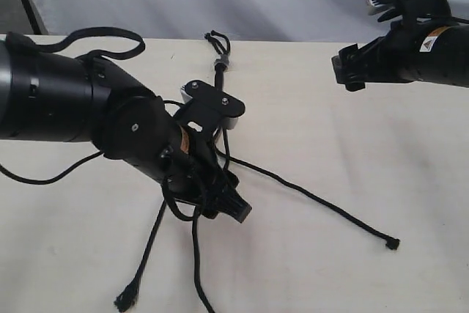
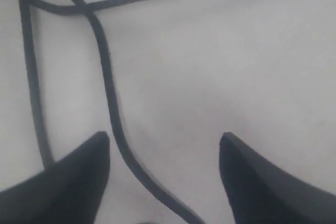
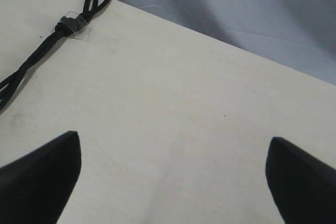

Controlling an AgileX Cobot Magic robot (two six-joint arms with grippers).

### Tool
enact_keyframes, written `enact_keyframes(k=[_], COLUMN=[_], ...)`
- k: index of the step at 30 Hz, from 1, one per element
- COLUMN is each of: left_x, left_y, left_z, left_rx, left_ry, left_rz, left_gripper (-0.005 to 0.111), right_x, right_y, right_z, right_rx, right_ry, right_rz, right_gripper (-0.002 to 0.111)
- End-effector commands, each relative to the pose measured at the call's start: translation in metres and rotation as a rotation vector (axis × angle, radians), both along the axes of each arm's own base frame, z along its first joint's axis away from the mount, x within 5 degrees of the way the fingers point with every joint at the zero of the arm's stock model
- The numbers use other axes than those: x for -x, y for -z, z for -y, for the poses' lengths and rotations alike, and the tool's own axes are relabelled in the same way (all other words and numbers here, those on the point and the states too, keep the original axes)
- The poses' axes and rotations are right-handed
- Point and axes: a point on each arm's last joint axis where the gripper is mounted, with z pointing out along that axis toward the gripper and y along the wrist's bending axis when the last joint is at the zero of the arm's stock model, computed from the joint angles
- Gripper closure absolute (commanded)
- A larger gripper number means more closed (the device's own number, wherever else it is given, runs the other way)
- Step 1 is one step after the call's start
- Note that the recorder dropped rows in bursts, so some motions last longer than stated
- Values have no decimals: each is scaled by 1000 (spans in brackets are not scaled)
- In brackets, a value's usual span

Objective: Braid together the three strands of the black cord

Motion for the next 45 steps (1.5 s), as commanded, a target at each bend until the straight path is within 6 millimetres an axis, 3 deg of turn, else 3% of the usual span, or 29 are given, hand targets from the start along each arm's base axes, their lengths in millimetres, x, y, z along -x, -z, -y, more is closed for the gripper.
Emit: enact_keyframes(k=[1,6,9,13,16,21,25,29,33,36,40,42,43,45], left_x=[-1,-5,-7,-6,-7,-16,-30,-48,-64,-66,-51,-30,-15,0], left_y=[18,40,52,58,45,5,-9,3,38,60,76,76,74,65], left_z=[4,6,6,4,6,2,-22,-44,-52,-52,-41,-12,9,32], left_rx=[-24,-52,-98,-132,-126,-140,-296,-341,-343,-367,-340,-295,-290,-296], left_ry=[-9,-4,31,37,33,75,147,110,102,115,69,139,235,352], left_rz=[-37,-58,-52,-82,-80,28,140,139,104,54,-78,-125,-105,-21], left_gripper=[47,47,55,83,106,107,107,107,107,107,107,107,107,107], right_x=[1,1,1,1,1,1,1,1,1,1,0,-2,-2,-3], right_y=[-4,-4,-3,-4,-4,-4,-4,-4,-4,-4,-6,-8,-8,-9], right_z=[-5,-6,-6,-6,-6,-6,-6,-6,-6,-6,-6,-7,-7,-7], right_rx=[-6,-6,-6,-6,-6,-6,-6,-6,-13,-13,-16,-18,-25,-38], right_ry=[-13,-18,-18,-18,-18,-18,-18,-18,-13,-13,-13,-14,-10,-4], right_rz=[32,32,30,31,33,33,33,33,32,35,56,81,91,104], right_gripper=[20,20,20,20,20,20,20,20,20,20,20,20,20,20])
